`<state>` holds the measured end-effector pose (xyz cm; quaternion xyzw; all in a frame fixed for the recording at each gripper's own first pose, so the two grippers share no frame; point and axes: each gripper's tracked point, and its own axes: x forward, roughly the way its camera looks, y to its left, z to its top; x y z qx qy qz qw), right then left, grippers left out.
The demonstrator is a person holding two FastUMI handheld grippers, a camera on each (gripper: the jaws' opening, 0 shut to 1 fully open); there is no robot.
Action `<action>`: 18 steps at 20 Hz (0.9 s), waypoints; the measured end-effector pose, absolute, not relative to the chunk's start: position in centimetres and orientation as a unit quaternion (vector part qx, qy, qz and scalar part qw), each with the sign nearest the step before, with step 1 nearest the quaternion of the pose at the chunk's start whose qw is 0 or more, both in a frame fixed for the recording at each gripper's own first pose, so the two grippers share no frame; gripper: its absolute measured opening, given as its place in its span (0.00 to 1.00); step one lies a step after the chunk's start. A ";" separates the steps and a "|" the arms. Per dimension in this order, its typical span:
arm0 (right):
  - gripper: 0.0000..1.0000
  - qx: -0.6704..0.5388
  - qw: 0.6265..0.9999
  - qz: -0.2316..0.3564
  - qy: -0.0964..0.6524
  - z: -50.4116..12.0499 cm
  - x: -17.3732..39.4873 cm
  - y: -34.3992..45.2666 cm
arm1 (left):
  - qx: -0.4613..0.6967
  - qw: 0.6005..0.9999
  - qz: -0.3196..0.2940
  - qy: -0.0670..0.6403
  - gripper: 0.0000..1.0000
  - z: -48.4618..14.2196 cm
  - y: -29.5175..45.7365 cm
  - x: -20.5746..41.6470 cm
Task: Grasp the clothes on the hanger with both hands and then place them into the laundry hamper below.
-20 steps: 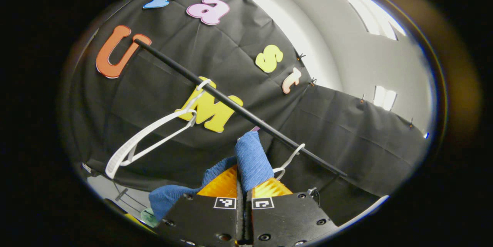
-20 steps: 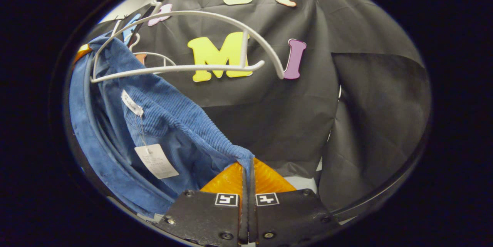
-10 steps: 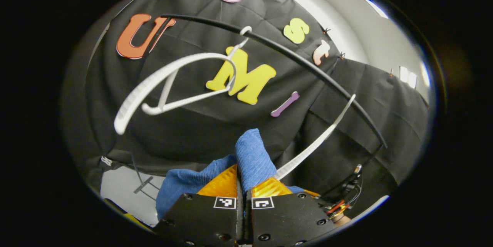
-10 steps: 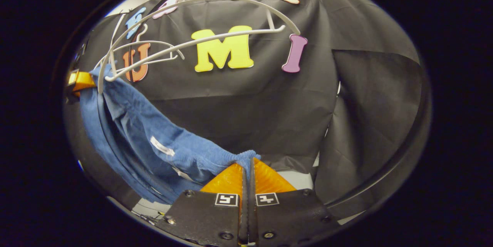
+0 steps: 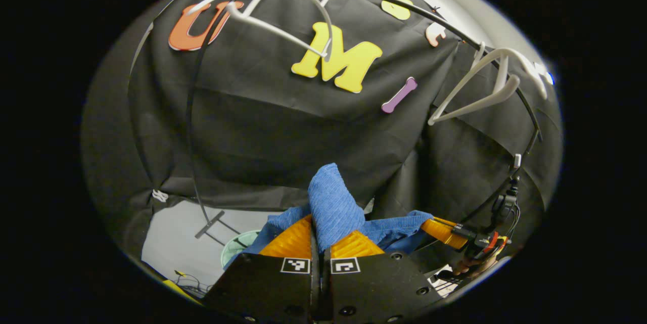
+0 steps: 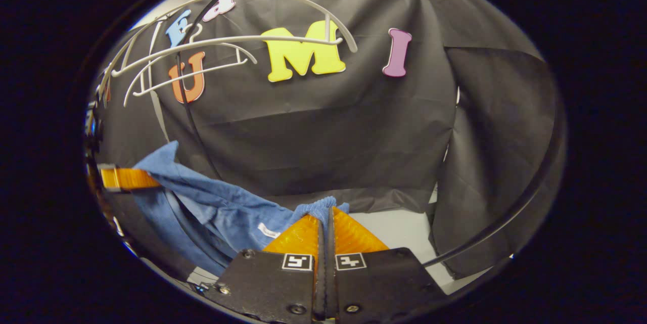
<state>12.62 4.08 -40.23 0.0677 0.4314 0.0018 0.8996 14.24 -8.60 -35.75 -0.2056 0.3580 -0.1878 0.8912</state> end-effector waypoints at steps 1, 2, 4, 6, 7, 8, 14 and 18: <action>0.04 0.077 0.897 0.006 0.434 -40.5 12.6 4.8 | -0.216 0.886 -0.188 0.363 0.06 -36.2 -9.0 13.8; 0.04 0.087 0.896 0.009 0.436 -40.8 12.8 5.5 | -0.223 0.884 -0.186 0.367 0.01 -36.7 -9.4 13.3; 0.04 0.107 0.893 0.018 0.438 -41.0 13.0 7.0 | -0.234 0.879 -0.182 0.374 0.01 -37.5 -9.9 12.7; 0.04 0.128 0.888 0.033 0.439 -40.9 13.4 9.0 | -0.250 0.873 -0.187 0.376 0.01 -37.5 -11.0 12.2; 0.04 0.140 0.885 0.042 0.442 -41.0 13.4 10.2 | -0.253 0.871 -0.188 0.377 0.01 -37.8 -11.3 12.2; 0.04 0.154 0.880 0.050 0.445 -41.0 13.5 11.3 | -0.256 0.869 -0.188 0.379 0.01 -38.0 -11.5 12.1; 0.04 0.216 0.863 0.100 0.445 -40.8 14.0 17.7 | -0.282 0.865 -0.179 0.375 0.01 -38.0 -10.7 12.4; 0.04 0.209 0.876 0.147 0.409 -39.2 14.9 20.4 | -0.286 0.874 -0.180 0.349 0.01 -36.2 -9.3 14.1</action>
